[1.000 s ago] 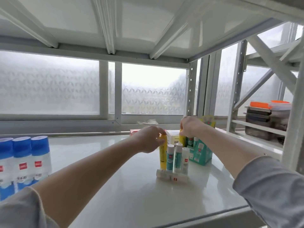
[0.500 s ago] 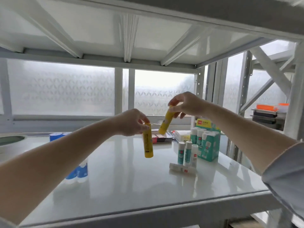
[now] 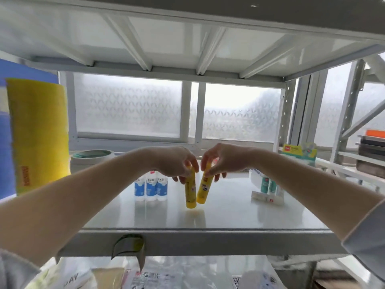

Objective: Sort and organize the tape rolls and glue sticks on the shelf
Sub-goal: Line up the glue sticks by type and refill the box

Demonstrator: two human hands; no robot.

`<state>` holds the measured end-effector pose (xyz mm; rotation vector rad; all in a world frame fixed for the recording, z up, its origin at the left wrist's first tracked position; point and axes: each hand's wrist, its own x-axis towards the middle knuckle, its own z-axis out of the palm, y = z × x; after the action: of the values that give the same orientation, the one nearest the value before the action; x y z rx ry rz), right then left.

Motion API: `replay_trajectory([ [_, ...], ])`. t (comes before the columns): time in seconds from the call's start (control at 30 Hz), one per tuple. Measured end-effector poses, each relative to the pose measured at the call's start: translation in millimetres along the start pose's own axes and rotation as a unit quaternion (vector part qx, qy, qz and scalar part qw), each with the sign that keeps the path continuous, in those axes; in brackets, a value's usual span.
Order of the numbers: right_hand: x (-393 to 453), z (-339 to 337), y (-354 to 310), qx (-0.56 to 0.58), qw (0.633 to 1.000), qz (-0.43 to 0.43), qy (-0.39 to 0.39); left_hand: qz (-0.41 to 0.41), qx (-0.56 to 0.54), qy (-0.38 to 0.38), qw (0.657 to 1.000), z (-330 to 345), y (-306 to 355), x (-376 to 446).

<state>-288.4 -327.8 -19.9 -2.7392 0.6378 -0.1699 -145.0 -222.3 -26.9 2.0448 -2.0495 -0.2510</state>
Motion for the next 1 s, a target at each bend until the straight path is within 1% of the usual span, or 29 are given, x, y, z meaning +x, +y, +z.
replay_trajectory([
  [0.13, 8, 9, -11, -0.017, 0.999, -0.005, 0.028, -0.010, 0.017, -0.001, 1.000, -1, -2, -5],
  [0.23, 10, 9, -11, -0.024, 0.999, 0.007, 0.032, 0.002, 0.035, 0.017, 0.999, 1, 0, -6],
  [0.4, 12, 10, -3, -0.007, 0.998, 0.027, 0.062, 0.019, 0.136, 0.055, 0.989, 5, 1, 1],
  [0.47, 14, 12, 0, 0.006, 0.997, 0.032, 0.067, 0.020, 0.157, 0.066, 0.985, 6, 0, 6],
  [0.57, 18, 15, 5, 0.020, 0.997, 0.037, 0.070, 0.009, 0.141, 0.072, 0.987, 5, -6, 13],
  [0.77, 26, 21, 9, 0.026, 0.996, 0.037, 0.077, -0.011, 0.115, 0.052, 0.992, 1, -12, 24],
  [1.0, 36, 22, 8, 0.023, 0.997, 0.027, 0.072, -0.009, 0.149, 0.035, 0.988, -7, -9, 29],
])
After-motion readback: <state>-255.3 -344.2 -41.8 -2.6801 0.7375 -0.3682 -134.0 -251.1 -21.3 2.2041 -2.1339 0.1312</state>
